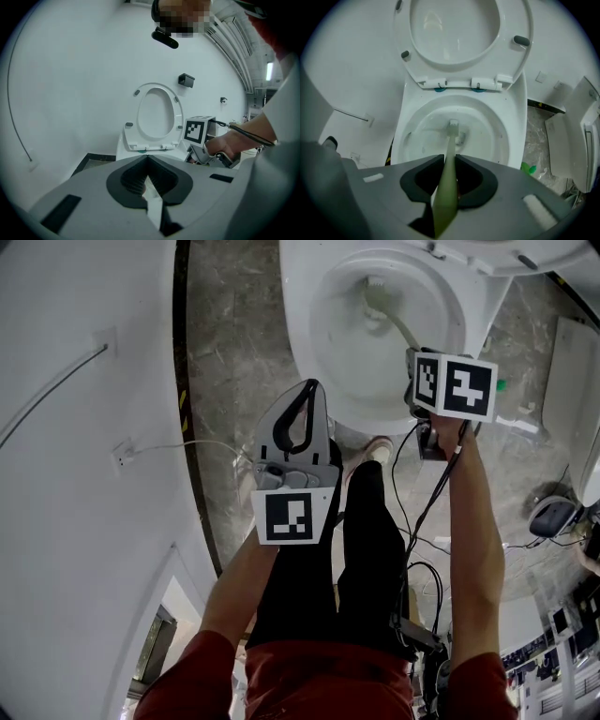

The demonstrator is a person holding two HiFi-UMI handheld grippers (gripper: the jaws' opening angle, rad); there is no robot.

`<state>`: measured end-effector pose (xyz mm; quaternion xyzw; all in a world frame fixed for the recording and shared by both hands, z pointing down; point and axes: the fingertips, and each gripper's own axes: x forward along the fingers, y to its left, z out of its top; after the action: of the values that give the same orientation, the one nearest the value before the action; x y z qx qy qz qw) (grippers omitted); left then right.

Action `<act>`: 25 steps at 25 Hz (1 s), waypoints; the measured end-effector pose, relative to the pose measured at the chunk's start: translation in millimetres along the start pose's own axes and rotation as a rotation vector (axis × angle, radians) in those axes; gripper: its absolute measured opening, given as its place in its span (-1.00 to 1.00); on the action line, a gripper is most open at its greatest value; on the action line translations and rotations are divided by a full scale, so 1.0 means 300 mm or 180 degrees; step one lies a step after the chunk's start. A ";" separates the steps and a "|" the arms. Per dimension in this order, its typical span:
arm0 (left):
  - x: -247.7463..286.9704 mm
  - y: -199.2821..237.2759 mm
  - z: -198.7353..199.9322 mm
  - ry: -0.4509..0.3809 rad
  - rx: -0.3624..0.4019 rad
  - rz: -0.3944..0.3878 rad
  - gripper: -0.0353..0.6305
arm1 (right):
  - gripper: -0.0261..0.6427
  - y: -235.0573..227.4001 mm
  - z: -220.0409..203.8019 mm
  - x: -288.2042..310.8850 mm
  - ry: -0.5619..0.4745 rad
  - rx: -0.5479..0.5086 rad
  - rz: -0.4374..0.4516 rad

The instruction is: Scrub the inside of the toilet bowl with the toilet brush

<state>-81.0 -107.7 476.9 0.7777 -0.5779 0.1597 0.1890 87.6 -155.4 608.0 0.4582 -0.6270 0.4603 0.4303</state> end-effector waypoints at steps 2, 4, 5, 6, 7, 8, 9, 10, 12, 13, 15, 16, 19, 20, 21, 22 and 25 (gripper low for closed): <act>0.004 -0.002 0.016 -0.0035 0.0043 -0.0015 -0.88 | -0.66 -0.014 -0.008 0.053 0.0093 0.0133 -0.0038; 0.006 -0.009 0.019 -0.0041 0.0091 -0.0044 -0.88 | -0.66 -0.032 -0.016 0.122 0.0194 0.0259 -0.0050; 0.007 -0.012 0.016 -0.0034 0.0098 -0.0056 -0.88 | -0.66 -0.043 -0.019 0.157 0.0240 0.0303 -0.0053; 0.007 -0.015 0.011 -0.0023 0.0095 -0.0067 -0.88 | -0.66 -0.057 -0.022 0.188 0.0280 0.0337 -0.0059; 0.006 -0.018 0.005 -0.0010 0.0092 -0.0077 -0.88 | -0.66 -0.072 -0.025 0.212 0.0314 0.0382 -0.0063; 0.003 -0.018 -0.001 0.0004 0.0097 -0.0087 -0.88 | -0.66 -0.084 -0.028 0.229 0.0337 0.0455 -0.0053; 0.000 -0.019 -0.007 0.0019 0.0112 -0.0095 -0.88 | -0.66 -0.091 -0.030 0.237 0.0346 0.0554 -0.0025; -0.003 -0.018 -0.012 0.0033 0.0122 -0.0100 -0.88 | -0.66 -0.094 -0.030 0.236 0.0338 0.0664 0.0017; -0.008 -0.018 -0.020 0.0045 0.0106 -0.0101 -0.88 | -0.66 -0.090 -0.028 0.207 0.0276 0.0887 0.0122; -0.010 -0.019 -0.023 0.0044 0.0088 -0.0098 -0.88 | -0.66 -0.086 -0.027 0.182 0.0222 0.1009 0.0192; -0.014 -0.021 -0.029 0.0068 0.0064 -0.0096 -0.88 | -0.66 -0.082 -0.024 0.118 0.0088 0.1299 0.0370; -0.014 -0.023 -0.030 0.0084 0.0064 -0.0099 -0.88 | -0.66 -0.085 -0.020 0.082 0.0017 0.1454 0.0462; -0.007 -0.031 -0.015 0.0067 0.0085 -0.0111 -0.88 | -0.66 -0.103 -0.010 -0.035 -0.0194 0.1842 0.0681; -0.004 -0.033 -0.008 0.0050 0.0092 -0.0116 -0.88 | -0.66 -0.111 -0.009 -0.071 -0.0257 0.1964 0.0743; -0.001 -0.037 -0.001 0.0034 0.0098 -0.0122 -0.88 | -0.66 -0.120 -0.009 -0.103 -0.0310 0.2089 0.0805; 0.001 -0.040 0.004 0.0019 0.0100 -0.0127 -0.88 | -0.66 -0.129 -0.011 -0.126 -0.0353 0.2202 0.0859; 0.005 -0.052 0.011 0.0010 0.0112 -0.0150 -0.88 | -0.66 -0.156 -0.020 -0.128 -0.0391 0.2396 0.0946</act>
<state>-65.4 -106.4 473.0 0.7940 -0.5562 0.1666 0.1800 141.6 -150.2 580.9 0.5147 -0.4986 0.6865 0.1232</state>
